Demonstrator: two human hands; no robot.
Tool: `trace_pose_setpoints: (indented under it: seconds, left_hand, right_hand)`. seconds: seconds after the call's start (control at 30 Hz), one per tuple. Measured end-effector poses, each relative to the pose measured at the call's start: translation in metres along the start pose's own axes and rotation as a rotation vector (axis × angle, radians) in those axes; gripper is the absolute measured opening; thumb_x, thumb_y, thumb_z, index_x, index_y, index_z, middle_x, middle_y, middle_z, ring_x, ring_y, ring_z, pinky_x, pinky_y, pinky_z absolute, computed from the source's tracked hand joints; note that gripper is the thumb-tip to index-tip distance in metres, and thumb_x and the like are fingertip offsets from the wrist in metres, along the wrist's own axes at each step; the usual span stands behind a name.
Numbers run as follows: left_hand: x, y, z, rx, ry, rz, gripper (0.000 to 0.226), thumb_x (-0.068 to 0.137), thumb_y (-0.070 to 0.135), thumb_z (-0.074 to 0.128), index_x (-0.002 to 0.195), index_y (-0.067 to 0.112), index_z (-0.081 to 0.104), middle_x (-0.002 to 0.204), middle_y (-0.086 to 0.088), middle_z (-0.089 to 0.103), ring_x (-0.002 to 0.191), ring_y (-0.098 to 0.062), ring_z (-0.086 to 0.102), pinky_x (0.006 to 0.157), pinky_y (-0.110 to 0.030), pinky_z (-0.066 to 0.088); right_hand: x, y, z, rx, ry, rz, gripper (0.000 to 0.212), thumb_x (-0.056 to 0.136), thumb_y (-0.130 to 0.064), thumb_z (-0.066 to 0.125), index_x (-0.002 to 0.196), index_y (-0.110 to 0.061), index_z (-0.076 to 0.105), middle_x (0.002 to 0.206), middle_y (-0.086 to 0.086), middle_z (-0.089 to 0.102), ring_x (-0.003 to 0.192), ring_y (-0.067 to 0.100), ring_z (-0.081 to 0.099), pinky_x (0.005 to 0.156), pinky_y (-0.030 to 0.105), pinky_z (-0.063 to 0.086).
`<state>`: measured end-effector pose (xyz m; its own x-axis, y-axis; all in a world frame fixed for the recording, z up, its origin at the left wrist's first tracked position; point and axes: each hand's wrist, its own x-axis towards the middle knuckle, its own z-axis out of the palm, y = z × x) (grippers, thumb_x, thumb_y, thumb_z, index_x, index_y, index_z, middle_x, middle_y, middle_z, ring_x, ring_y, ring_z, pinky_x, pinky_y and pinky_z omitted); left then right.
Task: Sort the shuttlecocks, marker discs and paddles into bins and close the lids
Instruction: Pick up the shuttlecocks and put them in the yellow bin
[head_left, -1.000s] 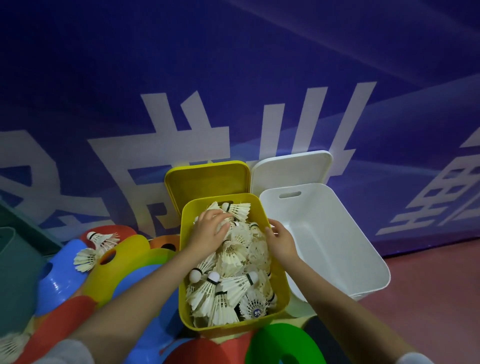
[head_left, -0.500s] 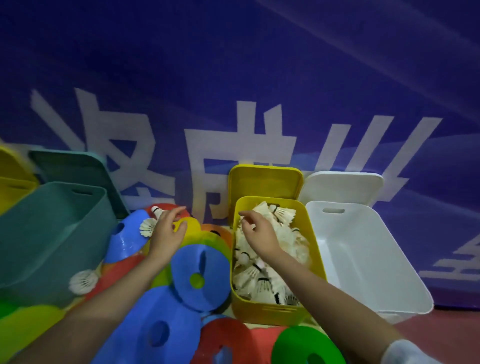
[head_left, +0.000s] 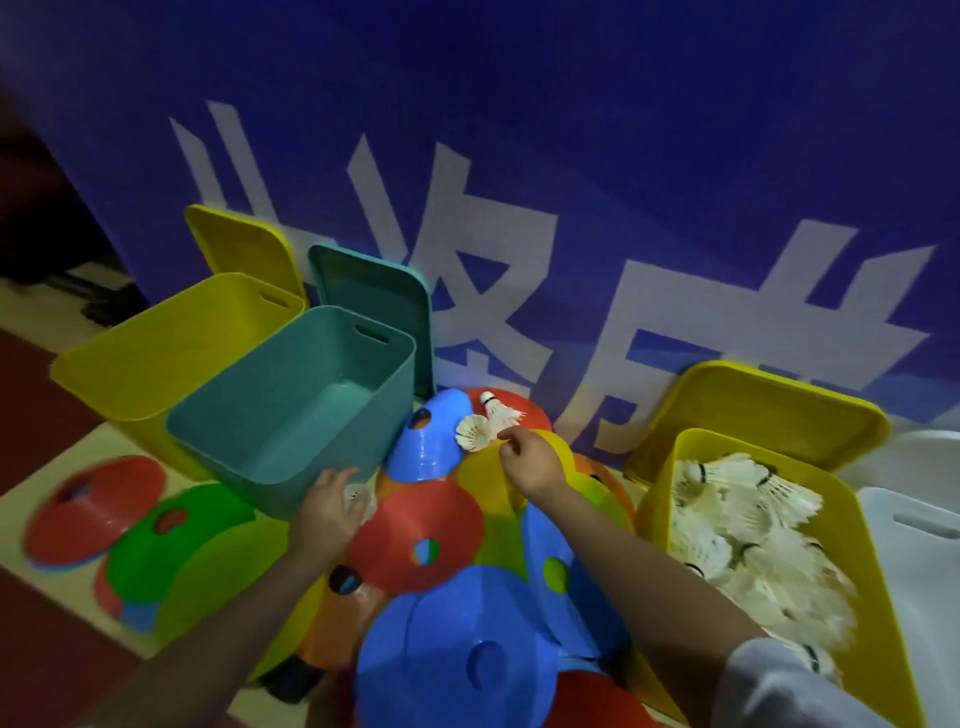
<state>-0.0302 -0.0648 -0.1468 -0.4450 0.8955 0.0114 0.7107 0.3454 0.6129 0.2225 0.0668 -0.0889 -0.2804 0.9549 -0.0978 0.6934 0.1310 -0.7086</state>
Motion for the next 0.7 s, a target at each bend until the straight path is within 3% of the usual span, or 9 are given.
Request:
trace_pose_setpoints:
  seconds: [0.17, 0.27, 0.37, 0.43, 0.53, 0.6, 0.7]
  left_hand:
    - [0.009, -0.004, 0.022, 0.14, -0.142, 0.034, 0.058, 0.081, 0.028, 0.063, 0.134, 0.009, 0.05, 0.132, -0.016, 0.049, 0.118, -0.035, 0.051, 0.097, -0.041, 0.046]
    - [0.012, -0.006, 0.033, 0.185, -0.141, 0.004, 0.062, 0.081, 0.035, 0.062, 0.137, 0.013, 0.047, 0.136, -0.013, 0.045, 0.124, -0.033, 0.043, 0.095, -0.045, 0.045]
    - [0.015, -0.004, 0.041, 0.196, -0.081, -0.025, 0.051, 0.079, 0.029, 0.067, 0.125, 0.013, 0.056, 0.118, -0.011, 0.052, 0.114, -0.031, 0.044, 0.085, -0.047, 0.048]
    - [0.015, -0.004, 0.047, 0.152, -0.002, -0.005, 0.036, 0.076, 0.027, 0.061, 0.107, 0.01, 0.064, 0.104, -0.012, 0.052, 0.102, -0.031, 0.046, 0.08, -0.045, 0.05]
    - [0.012, 0.0, 0.053, 0.051, 0.066, -0.014, 0.028, 0.079, 0.032, 0.051, 0.087, 0.009, 0.065, 0.104, -0.014, 0.05, 0.1, -0.03, 0.044, 0.084, -0.042, 0.046]
    - [0.015, 0.007, 0.055, -0.015, 0.03, -0.077, 0.023, 0.082, 0.028, 0.062, 0.093, 0.008, 0.064, 0.107, -0.016, 0.053, 0.101, -0.033, 0.048, 0.087, -0.041, 0.044]
    - [0.024, 0.016, 0.056, -0.164, -0.038, -0.285, 0.04, 0.082, 0.029, 0.066, 0.115, 0.007, 0.059, 0.11, -0.015, 0.063, 0.103, -0.034, 0.057, 0.09, -0.041, 0.047]
  right_hand:
    - [0.032, -0.005, 0.026, -0.071, -0.013, 0.025, 0.032, 0.09, -0.014, 0.049, 0.119, -0.008, 0.062, 0.117, 0.014, 0.065, 0.106, 0.03, 0.06, 0.083, 0.033, 0.045]
    - [0.046, -0.006, 0.037, -0.141, 0.004, -0.025, 0.033, 0.091, -0.016, 0.05, 0.121, -0.008, 0.061, 0.12, 0.015, 0.062, 0.11, 0.032, 0.056, 0.086, 0.034, 0.044]
    - [0.06, -0.005, 0.041, -0.251, 0.077, -0.059, 0.038, 0.091, -0.019, 0.051, 0.128, -0.011, 0.056, 0.124, 0.015, 0.057, 0.116, 0.033, 0.048, 0.092, 0.037, 0.041]
    - [0.07, -0.005, 0.042, -0.322, 0.14, -0.027, 0.042, 0.092, -0.023, 0.051, 0.132, -0.011, 0.052, 0.126, 0.016, 0.054, 0.117, 0.033, 0.044, 0.095, 0.039, 0.039]
    - [0.089, -0.003, 0.043, -0.426, 0.169, 0.022, 0.047, 0.091, -0.03, 0.053, 0.133, -0.01, 0.047, 0.133, 0.016, 0.048, 0.122, 0.033, 0.042, 0.1, 0.042, 0.038]
    - [0.102, 0.001, 0.045, -0.461, 0.101, 0.044, 0.051, 0.092, -0.033, 0.051, 0.137, -0.011, 0.043, 0.138, 0.016, 0.045, 0.127, 0.034, 0.04, 0.103, 0.044, 0.037]
    - [0.118, 0.007, 0.047, -0.469, 0.032, 0.122, 0.053, 0.094, -0.037, 0.046, 0.139, -0.01, 0.039, 0.14, 0.017, 0.044, 0.129, 0.036, 0.039, 0.105, 0.045, 0.035]
